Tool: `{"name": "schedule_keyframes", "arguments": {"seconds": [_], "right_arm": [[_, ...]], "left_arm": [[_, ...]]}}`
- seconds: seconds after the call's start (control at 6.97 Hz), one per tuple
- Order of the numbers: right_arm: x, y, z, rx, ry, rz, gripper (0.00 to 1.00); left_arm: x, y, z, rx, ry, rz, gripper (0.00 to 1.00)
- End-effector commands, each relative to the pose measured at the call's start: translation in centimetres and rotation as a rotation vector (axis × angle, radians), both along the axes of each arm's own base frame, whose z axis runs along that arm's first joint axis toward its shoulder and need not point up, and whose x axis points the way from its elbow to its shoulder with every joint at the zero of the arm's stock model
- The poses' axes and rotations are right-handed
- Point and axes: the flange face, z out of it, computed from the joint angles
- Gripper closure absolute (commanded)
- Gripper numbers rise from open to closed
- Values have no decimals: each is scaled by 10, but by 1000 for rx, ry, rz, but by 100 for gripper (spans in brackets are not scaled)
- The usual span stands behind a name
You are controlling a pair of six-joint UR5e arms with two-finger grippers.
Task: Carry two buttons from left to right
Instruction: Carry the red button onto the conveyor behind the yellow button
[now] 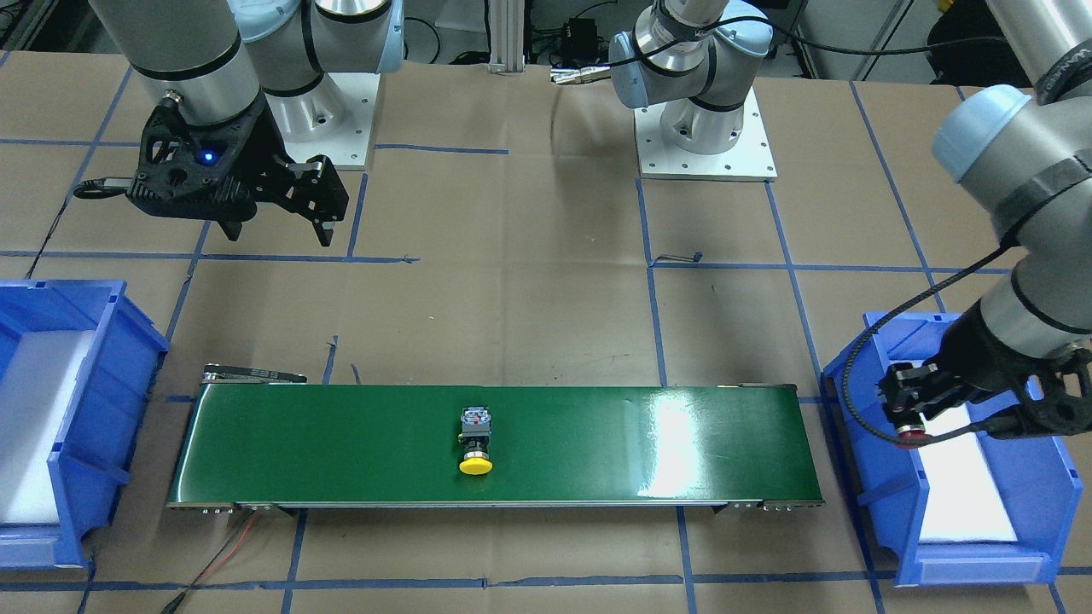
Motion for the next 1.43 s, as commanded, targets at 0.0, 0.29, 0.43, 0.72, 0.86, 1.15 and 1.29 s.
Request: {"name": "schedule_keyframes", "arguments": {"seconds": [0.0,0.29,0.43,0.72,0.86,1.15,1.29], "right_arm": [[-1,0,-1,3,3,-1,0],[0,0,-1,3,-3,0,0],[0,0,-2,4,0,-1,0],[0,0,-2,5,-3,0,0],[0,0,-2,5,-3,0,0],[1,0,-1,3,-5,1,0],[1,-1,-4,8,-3,1,0]], "left_arm": [[-100,5,-3,4,17,55,97],[-104,10,-31,21,15,58,97],[-102,8,-49,-24,11,58,97],[-94,12,-88,-28,10,70,97],[-94,14,-93,-17,10,72,97],[-92,23,-108,12,9,76,97],[-92,23,-108,8,7,76,96]]}}
